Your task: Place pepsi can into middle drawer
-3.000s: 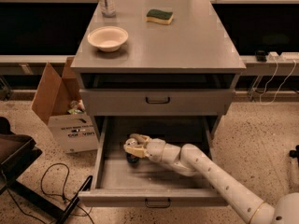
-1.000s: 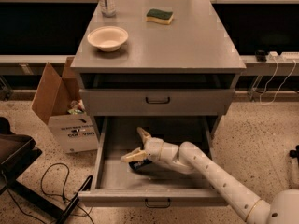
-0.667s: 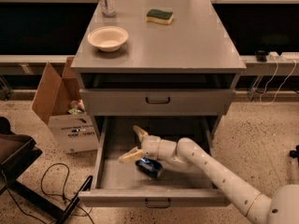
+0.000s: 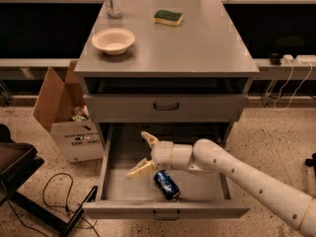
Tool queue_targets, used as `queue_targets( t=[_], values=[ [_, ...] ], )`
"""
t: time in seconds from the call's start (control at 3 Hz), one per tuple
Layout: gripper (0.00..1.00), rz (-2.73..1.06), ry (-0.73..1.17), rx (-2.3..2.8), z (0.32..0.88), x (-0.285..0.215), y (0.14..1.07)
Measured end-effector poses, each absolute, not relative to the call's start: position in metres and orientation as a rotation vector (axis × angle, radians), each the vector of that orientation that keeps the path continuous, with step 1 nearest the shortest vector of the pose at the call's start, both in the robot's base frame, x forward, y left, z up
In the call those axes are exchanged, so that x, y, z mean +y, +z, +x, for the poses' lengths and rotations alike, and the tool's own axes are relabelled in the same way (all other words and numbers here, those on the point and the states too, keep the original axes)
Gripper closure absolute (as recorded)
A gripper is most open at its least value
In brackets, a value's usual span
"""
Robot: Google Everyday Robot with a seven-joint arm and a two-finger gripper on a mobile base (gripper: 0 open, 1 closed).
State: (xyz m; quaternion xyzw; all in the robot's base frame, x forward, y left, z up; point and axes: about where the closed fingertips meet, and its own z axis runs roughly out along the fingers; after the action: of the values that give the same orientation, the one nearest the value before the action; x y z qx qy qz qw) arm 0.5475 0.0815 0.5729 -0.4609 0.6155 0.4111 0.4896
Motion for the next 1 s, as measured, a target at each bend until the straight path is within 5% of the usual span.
queue_targets(
  t=[0.67,1.0],
  values=[
    [0.0,-1.301,0.914,1.754,0.479,0.065,0.641],
    [0.0,-1.334,0.767,1.87,0.488,0.03,0.681]
  ],
)
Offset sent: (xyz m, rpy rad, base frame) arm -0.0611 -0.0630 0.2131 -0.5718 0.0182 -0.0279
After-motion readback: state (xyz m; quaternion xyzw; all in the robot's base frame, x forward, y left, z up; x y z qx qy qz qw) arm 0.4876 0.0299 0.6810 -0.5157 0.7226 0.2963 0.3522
